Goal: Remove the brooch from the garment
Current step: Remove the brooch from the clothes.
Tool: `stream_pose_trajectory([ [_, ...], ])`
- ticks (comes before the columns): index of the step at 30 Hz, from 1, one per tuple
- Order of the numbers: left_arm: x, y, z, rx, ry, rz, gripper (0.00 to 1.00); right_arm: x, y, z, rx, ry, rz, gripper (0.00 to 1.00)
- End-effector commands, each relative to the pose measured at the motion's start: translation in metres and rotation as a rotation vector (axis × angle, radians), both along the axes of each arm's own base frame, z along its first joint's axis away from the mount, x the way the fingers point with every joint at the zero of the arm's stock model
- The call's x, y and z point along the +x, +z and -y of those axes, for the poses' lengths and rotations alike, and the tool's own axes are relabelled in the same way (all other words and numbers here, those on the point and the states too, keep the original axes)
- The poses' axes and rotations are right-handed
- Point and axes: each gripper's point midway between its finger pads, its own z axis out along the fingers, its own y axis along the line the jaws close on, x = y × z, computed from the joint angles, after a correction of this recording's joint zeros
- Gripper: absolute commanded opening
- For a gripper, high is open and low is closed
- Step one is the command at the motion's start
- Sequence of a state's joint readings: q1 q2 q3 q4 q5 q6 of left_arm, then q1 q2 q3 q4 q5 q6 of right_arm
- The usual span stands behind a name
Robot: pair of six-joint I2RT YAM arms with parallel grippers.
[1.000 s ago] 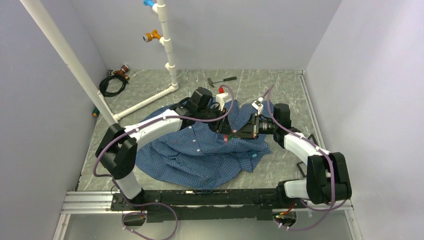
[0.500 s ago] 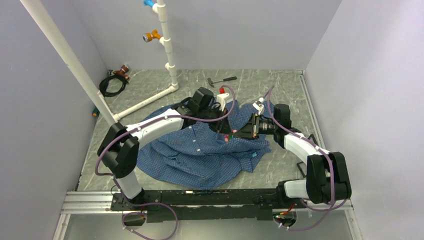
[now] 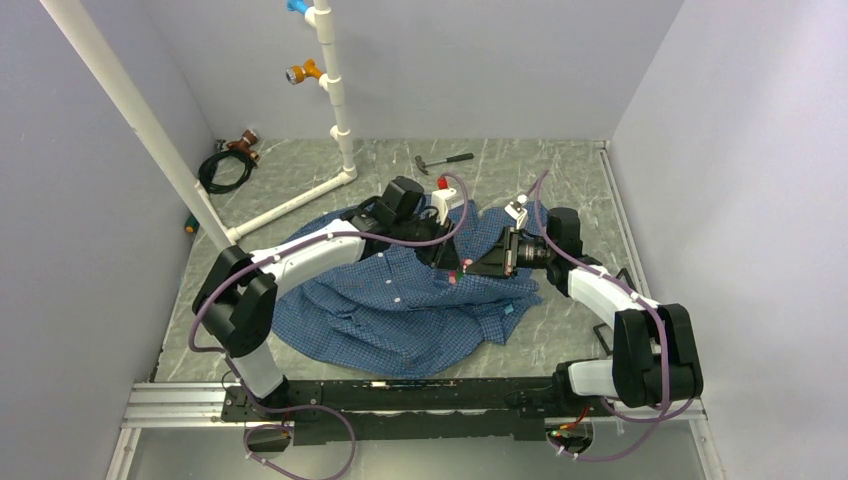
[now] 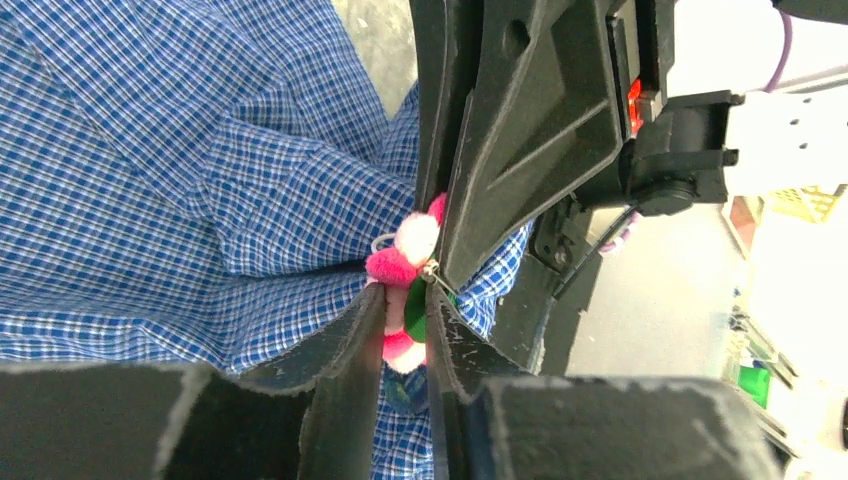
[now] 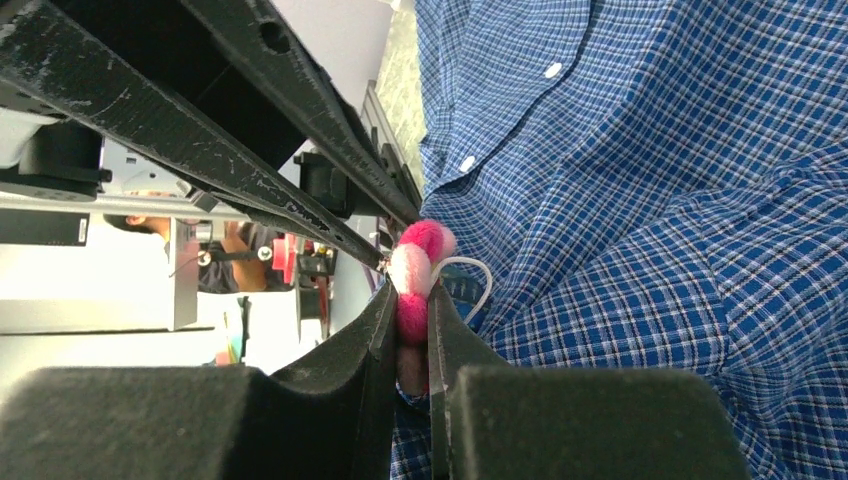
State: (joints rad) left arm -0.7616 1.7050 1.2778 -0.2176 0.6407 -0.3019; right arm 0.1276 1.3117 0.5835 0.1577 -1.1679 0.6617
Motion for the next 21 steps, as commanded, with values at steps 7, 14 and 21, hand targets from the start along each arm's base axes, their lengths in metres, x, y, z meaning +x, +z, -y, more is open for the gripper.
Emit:
stream_pose_trajectory([
  [7,-0.032,0.028,0.001,-0.184,-0.152,-0.082,0.28,-0.001,0.033,-0.003,0.063,0.088,0.182,0.0],
  [14,-0.042,0.042,0.005,-0.276,-0.235,-0.074,0.0,-0.004,0.036,-0.002,0.063,0.12,0.236,0.0],
  [21,-0.014,0.058,-0.008,-0.35,-0.15,-0.047,0.0,-0.01,0.028,0.0,0.04,0.137,0.244,0.31],
])
